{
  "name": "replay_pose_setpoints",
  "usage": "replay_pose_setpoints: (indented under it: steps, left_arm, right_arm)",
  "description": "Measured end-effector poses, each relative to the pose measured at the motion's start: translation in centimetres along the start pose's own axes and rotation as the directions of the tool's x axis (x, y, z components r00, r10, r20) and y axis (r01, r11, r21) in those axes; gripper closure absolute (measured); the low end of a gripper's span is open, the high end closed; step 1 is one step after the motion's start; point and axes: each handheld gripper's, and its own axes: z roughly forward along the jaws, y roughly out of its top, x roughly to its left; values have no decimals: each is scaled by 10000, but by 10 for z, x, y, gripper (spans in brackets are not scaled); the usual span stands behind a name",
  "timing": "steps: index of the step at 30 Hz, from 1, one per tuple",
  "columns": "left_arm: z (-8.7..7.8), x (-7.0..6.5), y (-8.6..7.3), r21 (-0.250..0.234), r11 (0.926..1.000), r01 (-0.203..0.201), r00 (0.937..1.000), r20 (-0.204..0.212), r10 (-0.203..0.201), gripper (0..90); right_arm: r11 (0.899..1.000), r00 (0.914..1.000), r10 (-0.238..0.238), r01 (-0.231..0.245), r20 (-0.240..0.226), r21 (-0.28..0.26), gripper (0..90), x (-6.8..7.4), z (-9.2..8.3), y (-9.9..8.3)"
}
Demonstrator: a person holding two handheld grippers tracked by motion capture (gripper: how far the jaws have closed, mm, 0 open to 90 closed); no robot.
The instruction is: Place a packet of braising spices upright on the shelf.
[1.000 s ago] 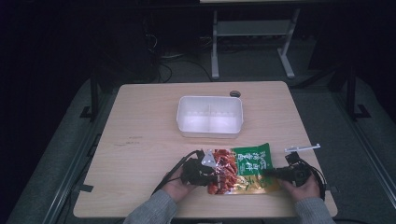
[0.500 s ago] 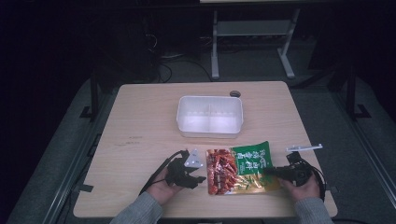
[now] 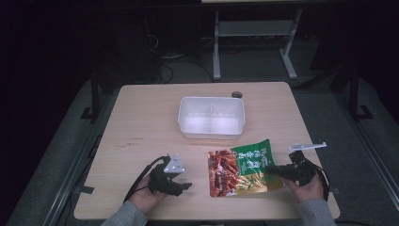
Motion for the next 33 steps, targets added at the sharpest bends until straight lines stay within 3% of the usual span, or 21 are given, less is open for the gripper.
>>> replay_pose_setpoints:
  steps: [4,7,12,18,26,33]
  left_arm:
    - [-4,2,-14,-43,9995,321,9995,-53,-321,391]
    - [-5,4,-19,22,9994,341,9994,-76,-340,385]
    - [-9,8,-21,-421,9965,726,9973,-89,-730,364]
    - [-7,9,-23,-374,9984,429,9987,-266,-440,357]
    - [-10,16,-27,-595,9954,755,9966,-295,-774,356]
    - [-12,18,-28,-724,9941,802,9959,-359,-830,356]
  right_arm:
    - [9999,9999,-147,147,-91,-21,875,3,-3,5]
    - [9996,9995,-293,293,-152,20,879,6,-6,9]
    - [9986,9985,-527,528,-146,101,881,14,-11,18]
    - [9969,9969,-773,775,-169,130,882,24,-16,29]
    - [9911,9915,-1283,1290,-230,324,894,45,-25,51]
    - [9860,9875,-1546,1562,-310,586,896,58,-30,69]
